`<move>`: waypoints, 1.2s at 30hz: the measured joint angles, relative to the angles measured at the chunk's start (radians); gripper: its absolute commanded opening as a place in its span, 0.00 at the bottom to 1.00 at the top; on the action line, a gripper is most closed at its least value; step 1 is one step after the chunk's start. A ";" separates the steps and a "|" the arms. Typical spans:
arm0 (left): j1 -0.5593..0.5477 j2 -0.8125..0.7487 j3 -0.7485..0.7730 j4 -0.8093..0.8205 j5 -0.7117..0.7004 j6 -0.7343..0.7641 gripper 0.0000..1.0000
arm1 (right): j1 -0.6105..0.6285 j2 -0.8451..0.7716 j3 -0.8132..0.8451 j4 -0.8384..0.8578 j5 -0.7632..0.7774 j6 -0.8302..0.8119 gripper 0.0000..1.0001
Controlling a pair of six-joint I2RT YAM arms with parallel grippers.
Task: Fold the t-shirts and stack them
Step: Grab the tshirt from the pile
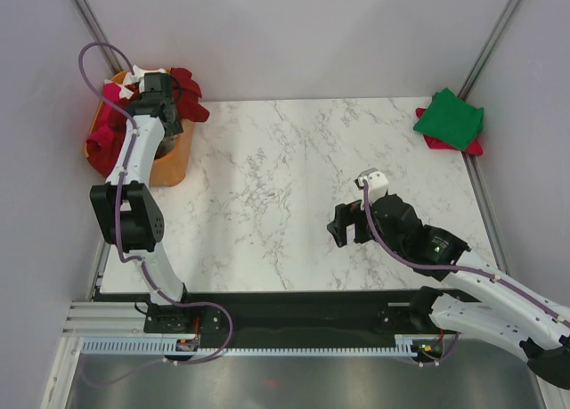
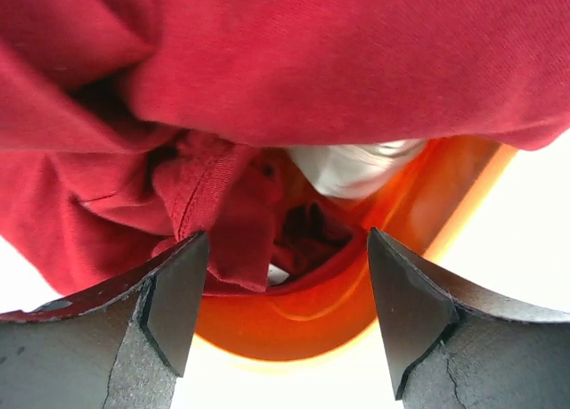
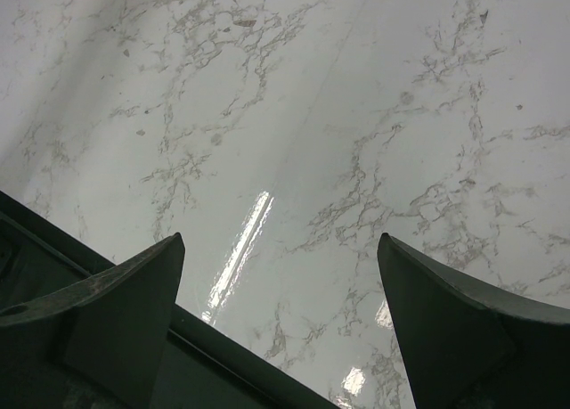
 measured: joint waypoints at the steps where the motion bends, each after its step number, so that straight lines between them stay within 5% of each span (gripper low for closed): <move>1: 0.000 -0.003 0.000 0.000 -0.011 0.000 0.77 | 0.000 0.000 0.000 0.000 0.000 0.000 0.98; 15: -0.126 -0.159 -0.016 0.007 -0.175 0.002 0.80 | 0.000 0.013 0.000 0.000 -0.003 0.000 0.98; 22: -0.082 -0.144 -0.018 0.015 -0.192 0.002 0.80 | 0.000 0.011 0.000 0.000 -0.004 0.000 0.98; 36: 0.008 -0.014 -0.018 0.013 -0.157 0.001 0.62 | 0.000 0.009 0.000 0.000 -0.005 0.000 0.98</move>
